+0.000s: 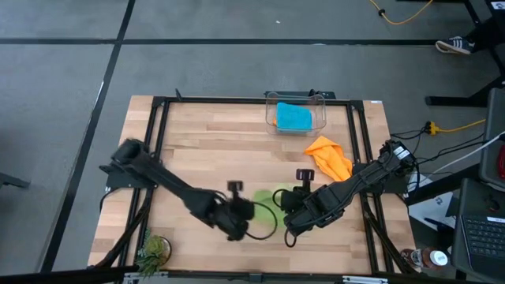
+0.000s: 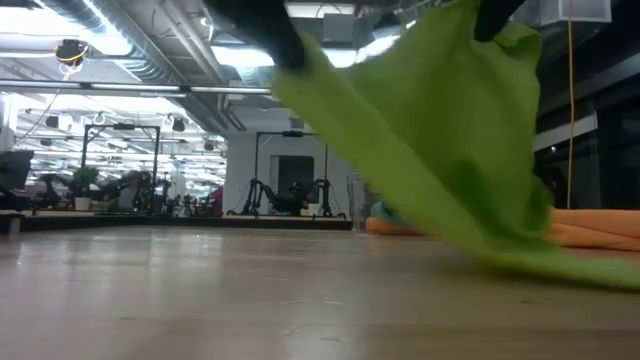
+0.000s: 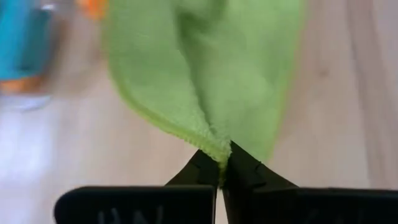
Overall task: Fold microfiber towels
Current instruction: Fold the green microfiber cloth
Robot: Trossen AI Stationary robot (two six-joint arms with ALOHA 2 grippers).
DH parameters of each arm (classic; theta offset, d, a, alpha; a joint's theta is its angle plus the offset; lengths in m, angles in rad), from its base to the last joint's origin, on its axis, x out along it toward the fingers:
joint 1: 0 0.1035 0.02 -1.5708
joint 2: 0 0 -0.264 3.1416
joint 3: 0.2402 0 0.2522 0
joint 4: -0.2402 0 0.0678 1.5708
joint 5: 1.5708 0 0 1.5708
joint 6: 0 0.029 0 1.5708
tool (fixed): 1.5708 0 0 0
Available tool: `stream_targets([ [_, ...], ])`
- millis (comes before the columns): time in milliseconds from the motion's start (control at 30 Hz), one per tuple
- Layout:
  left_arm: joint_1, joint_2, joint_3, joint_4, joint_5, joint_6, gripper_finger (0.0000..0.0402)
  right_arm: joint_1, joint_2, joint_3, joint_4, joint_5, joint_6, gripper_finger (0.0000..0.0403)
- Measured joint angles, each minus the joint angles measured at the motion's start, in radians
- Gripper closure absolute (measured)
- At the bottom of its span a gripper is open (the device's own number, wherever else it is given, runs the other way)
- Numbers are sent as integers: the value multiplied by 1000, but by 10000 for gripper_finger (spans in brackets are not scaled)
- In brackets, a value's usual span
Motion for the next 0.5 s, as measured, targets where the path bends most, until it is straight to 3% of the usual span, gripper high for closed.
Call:
stream_targets([
  [100,-13,-84,115,-266,-30,-27,401,0,0,25,-17,25,-44,400],
  [233,-27,-165,256,-482,-46,-32,401,0,0,113,-75,90,-111,400],
  [400,-33,-230,364,-571,-89,-128,401,-8,0,242,-80,171,-168,400],
  [500,-38,-234,382,-563,-66,-192,401,-27,-2,287,-69,58,-159,400],
])
